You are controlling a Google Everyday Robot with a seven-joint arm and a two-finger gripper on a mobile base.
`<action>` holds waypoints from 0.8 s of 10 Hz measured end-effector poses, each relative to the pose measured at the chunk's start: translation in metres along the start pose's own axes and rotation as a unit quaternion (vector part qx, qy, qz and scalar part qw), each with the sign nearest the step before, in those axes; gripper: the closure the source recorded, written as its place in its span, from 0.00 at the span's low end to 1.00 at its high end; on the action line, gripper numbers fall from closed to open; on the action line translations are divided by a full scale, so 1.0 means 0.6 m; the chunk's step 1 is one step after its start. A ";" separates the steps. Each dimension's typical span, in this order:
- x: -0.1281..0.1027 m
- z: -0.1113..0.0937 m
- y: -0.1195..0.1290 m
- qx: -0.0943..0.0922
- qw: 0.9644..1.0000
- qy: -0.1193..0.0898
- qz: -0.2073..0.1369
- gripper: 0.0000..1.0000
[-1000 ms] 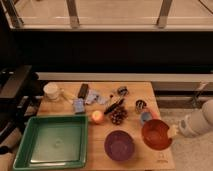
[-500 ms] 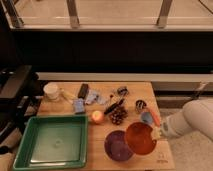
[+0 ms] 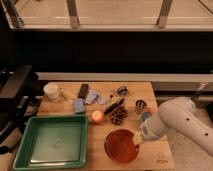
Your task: Stack bowls on top of each other
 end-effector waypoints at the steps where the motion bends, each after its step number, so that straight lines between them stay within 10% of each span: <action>1: 0.002 0.013 -0.001 0.003 1.000 -0.008 -0.003 0.72; 5: 0.022 0.044 0.024 0.014 1.000 -0.023 0.016 0.30; 8: 0.035 0.053 0.027 0.032 0.999 -0.031 0.027 0.22</action>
